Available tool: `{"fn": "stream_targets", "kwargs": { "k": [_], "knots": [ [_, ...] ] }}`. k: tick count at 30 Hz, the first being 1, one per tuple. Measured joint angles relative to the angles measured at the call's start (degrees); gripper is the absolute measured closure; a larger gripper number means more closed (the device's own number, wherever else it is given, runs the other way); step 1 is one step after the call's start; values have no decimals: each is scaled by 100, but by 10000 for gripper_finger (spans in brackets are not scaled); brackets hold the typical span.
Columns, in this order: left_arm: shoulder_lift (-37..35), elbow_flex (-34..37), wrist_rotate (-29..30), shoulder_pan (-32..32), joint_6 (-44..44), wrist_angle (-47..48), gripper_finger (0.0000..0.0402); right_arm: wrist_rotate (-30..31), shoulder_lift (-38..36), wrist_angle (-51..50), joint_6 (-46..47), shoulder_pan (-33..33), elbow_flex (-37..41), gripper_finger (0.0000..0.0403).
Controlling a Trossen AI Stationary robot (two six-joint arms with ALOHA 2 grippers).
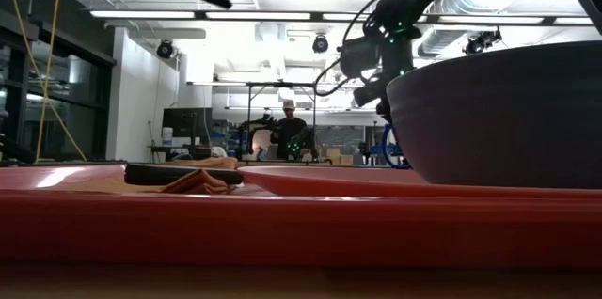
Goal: Set up tray
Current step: Put the blue fork on top of the orange napkin on the serving tray
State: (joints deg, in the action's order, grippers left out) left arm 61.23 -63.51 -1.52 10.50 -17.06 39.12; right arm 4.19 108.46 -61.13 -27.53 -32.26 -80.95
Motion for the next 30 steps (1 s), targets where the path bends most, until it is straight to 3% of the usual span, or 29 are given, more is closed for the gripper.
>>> {"fn": "stream_targets", "kwargs": {
  "k": [9, 16, 30],
  "knots": [
    [0, 0, -214, 0, -219, -4, 165, -499, 5, 1129, -877, 248, 0, 194],
    [0, 0, -207, 0, -219, -2, 165, -1021, 5, 1381, -1324, 466, 46, 195],
    [4, 570, -346, 0, -65, -312, 165, -944, 5, 2062, -892, 543, 891, 194]
  ]
}}
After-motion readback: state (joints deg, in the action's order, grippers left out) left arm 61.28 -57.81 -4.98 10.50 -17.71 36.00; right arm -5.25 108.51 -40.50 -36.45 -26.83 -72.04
